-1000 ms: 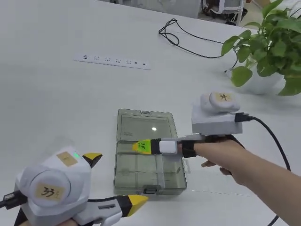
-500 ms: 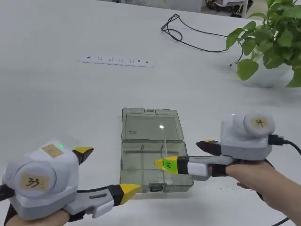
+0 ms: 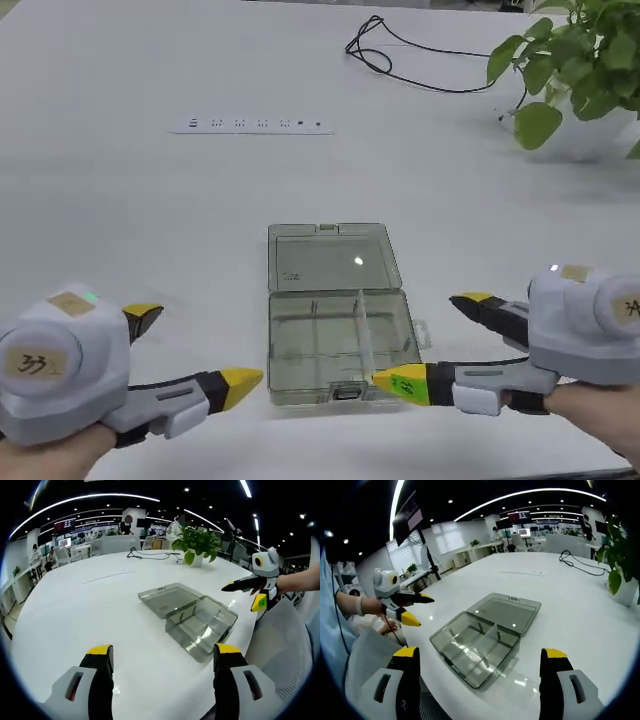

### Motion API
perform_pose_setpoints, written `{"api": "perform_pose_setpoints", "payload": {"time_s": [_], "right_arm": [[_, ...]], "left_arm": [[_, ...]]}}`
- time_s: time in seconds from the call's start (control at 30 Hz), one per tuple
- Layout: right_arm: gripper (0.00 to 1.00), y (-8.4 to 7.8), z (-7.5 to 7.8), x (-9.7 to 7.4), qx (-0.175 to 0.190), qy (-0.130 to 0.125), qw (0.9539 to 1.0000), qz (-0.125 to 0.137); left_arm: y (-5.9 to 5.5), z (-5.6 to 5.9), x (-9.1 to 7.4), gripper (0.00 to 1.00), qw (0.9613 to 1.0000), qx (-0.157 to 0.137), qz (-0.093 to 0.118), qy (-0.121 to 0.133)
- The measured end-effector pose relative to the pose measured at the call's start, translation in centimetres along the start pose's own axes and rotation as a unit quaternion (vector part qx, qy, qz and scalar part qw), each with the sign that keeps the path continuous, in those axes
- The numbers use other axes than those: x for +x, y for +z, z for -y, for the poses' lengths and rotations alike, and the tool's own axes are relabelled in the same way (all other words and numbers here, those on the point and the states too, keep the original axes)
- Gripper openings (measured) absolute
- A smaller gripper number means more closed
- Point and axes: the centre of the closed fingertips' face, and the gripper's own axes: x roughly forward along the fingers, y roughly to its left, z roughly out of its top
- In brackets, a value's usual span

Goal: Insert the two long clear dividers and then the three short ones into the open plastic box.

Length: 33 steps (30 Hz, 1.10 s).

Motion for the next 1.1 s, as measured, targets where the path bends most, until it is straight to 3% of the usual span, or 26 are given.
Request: {"api": "perform_pose_setpoints", "payload": {"time_s": [0.13,0.27,0.33,0.4,0.5,0.63,0.73,0.87,0.93,0.97,1.1], "right_arm": [[1.0,0.0,-0.5,-0.4,0.001,0.002,1.0,0.009],[1.0,-0.3,-0.9,-0.6,-0.004,0.006,0.9998,0.016],[1.0,-0.7,-0.8,-0.6,-0.001,0.006,0.9999,0.011],[1.0,-1.1,-0.9,-0.8,-0.001,0.007,0.9999,0.012],[1.0,-1.5,-0.9,-1.0,0.007,0.006,0.9999,0.011],[1.0,-2.1,-0.7,-1.3,0.011,0.003,0.9999,0.012],[1.0,-2.3,-0.2,-1.6,0.024,-0.004,0.9996,0.017],[0.99,-2.3,-0.2,-1.9,0.026,-0.007,0.9995,0.019],[0.99,-2.5,-0.1,-2.0,0.026,-0.009,0.9995,0.018],[0.99,-2.7,0.0,-2.0,0.03,-0.011,0.9994,0.016],[0.98,-2.8,-0.1,-2.1,0.035,-0.012,0.9992,0.017]], "left_arm": [[-1.6,-1.8,-0.6,0.83,0.9989,0.014,-0.038,0.021],[-3.8,-3.8,-1.1,0.81,0.9936,0.036,-0.096,0.047],[-4.5,-4.7,-1.1,0.78,0.9911,0.042,-0.114,0.055],[-5.5,-5.7,-1.2,0.77,0.9855,0.054,-0.148,0.062],[-6.6,-6.9,-1.3,0.76,0.9773,0.078,-0.184,0.071],[-7.1,-7.7,-1.2,0.72,0.9738,0.076,-0.201,0.075],[-7.8,-8.5,-1.3,0.66,0.9671,0.078,-0.23,0.076],[-8.3,-9.0,-1.2,0.59,0.9614,0.082,-0.252,0.075],[-8.2,-9.1,-1.2,0.57,0.961,0.078,-0.255,0.073],[-8.2,-9.0,-1.2,0.55,0.959,0.084,-0.262,0.069],[-8.4,-8.8,-1.0,0.5,0.9563,0.065,-0.279,0.058]]}}
